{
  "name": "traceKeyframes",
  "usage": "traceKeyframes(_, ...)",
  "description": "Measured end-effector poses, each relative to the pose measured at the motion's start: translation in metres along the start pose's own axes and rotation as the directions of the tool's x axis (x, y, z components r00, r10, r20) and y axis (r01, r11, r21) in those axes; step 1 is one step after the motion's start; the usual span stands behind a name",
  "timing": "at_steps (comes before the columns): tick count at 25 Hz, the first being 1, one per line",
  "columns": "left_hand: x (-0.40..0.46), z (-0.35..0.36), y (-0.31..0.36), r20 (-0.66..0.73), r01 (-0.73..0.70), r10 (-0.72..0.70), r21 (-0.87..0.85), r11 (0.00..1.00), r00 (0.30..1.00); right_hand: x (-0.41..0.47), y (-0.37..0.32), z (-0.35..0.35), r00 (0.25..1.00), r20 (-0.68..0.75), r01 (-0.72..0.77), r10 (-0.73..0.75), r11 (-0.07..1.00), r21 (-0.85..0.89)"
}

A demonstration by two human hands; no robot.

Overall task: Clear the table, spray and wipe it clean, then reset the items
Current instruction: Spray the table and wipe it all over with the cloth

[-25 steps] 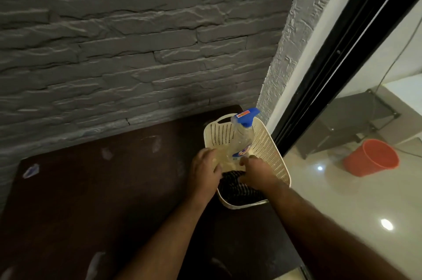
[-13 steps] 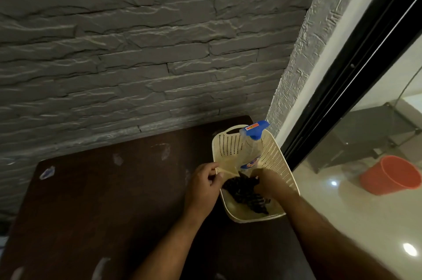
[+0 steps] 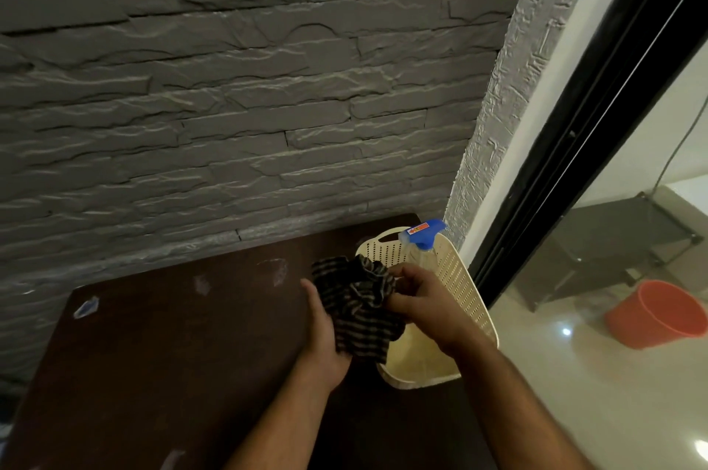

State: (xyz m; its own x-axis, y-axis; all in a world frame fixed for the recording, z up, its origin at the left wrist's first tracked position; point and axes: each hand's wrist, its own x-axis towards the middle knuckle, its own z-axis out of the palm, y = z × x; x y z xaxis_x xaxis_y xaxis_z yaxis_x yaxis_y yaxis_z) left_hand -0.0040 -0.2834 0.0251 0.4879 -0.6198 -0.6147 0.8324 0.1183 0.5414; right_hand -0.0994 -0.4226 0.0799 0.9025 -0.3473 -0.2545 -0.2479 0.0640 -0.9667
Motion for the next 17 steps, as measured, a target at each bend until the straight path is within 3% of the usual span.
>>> traceKeyframes(2, -0.007, -0.003, 0.003, 0.032, -0.064, 0.06, 0.138, 0.988, 0.998, 0.001, 0.003, 0.005, 0.993, -0.093, -0.07, 0.068, 0.997, -0.019)
traceKeyframes(5, -0.017, -0.007, 0.012, 0.025, -0.216, 0.225, 0.408, 0.887, 0.974, 0.0, 0.007, 0.014, 0.977, -0.176, -0.124, 0.124, 0.992, 0.007)
traceKeyframes(7, -0.021, -0.008, 0.019, 0.012, -0.225, 0.243, 0.422, 0.878, 0.97, 0.001, 0.009, 0.018, 0.974, -0.111, -0.169, 0.196, 0.963, 0.211)
traceKeyframes(9, -0.026, -0.01, 0.024, 0.015, -0.16, 0.166, 0.363, 0.918, 0.986, -0.002, 0.003, 0.023, 0.983, 0.032, -0.182, 0.183, 0.913, 0.366)
traceKeyframes(10, -0.028, -0.011, 0.024, 0.008, -0.137, 0.143, 0.351, 0.927, 0.99, -0.003, -0.002, 0.024, 0.985, 0.089, -0.172, 0.15, 0.923, 0.345)
traceKeyframes(12, -0.033, -0.012, 0.023, -0.035, -0.174, 0.206, 0.404, 0.898, 0.978, 0.003, -0.006, 0.03, 0.981, 0.13, -0.163, 0.147, 0.979, 0.122)
traceKeyframes(14, -0.042, -0.009, 0.028, -0.042, -0.284, 0.38, 0.593, 0.754, 0.924, 0.01, -0.002, 0.037, 0.964, 0.086, -0.254, 0.25, 0.967, 0.037)
traceKeyframes(17, -0.06, 0.001, 0.048, 0.159, -0.357, 0.536, 0.889, 0.289, 0.829, 0.017, 0.018, 0.044, 0.937, 0.127, -0.349, 0.326, 0.888, 0.299)
